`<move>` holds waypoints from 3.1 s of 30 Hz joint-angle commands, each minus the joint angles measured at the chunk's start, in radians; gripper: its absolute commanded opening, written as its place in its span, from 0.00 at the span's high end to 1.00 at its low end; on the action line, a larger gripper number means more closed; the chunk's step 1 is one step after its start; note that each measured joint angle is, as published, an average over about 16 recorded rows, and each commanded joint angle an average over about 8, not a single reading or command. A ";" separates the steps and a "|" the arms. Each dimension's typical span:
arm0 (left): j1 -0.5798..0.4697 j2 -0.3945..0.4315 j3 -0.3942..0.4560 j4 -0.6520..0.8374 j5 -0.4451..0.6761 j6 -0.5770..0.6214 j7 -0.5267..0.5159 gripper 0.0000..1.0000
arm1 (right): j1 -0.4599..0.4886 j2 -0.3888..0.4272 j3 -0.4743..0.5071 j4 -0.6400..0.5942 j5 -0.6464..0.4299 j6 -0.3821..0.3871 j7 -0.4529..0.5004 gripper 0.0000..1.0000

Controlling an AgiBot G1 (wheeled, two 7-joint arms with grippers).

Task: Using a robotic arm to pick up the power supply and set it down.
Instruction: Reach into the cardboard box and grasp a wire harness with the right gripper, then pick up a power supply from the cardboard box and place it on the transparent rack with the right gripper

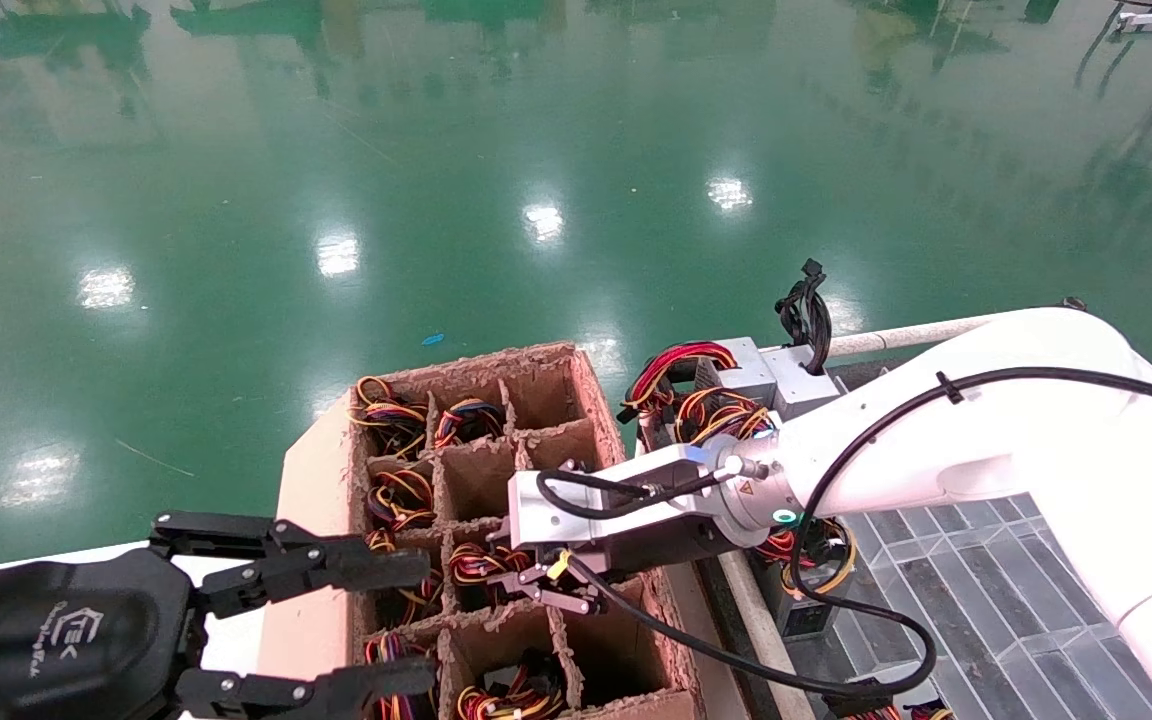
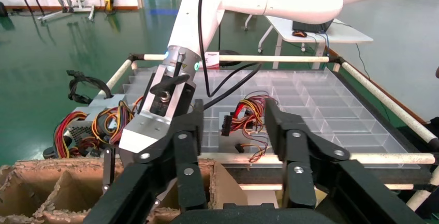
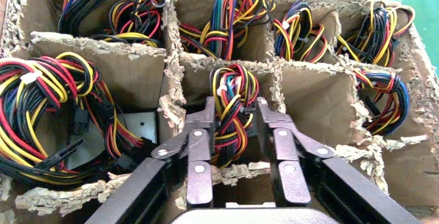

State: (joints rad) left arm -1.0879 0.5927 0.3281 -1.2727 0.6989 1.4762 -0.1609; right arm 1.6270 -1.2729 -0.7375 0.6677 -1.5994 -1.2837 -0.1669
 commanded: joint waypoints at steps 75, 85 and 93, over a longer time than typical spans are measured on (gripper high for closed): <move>0.000 -0.001 0.002 0.000 -0.001 -0.001 0.001 0.00 | 0.522 0.551 0.072 -0.308 -0.003 -0.285 -0.182 1.00; 0.000 -0.001 0.002 0.000 -0.001 -0.001 0.001 0.00 | 0.518 0.491 0.018 -0.332 -0.048 -0.266 -0.330 1.00; -0.001 -0.001 0.002 0.000 -0.001 -0.001 0.001 0.00 | 0.498 0.418 0.002 -0.361 -0.068 -0.200 -0.418 1.00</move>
State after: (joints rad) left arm -1.0884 0.5918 0.3302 -1.2727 0.6974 1.4753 -0.1598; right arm 2.1269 -0.8562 -0.7346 0.3031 -1.6658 -1.4870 -0.5817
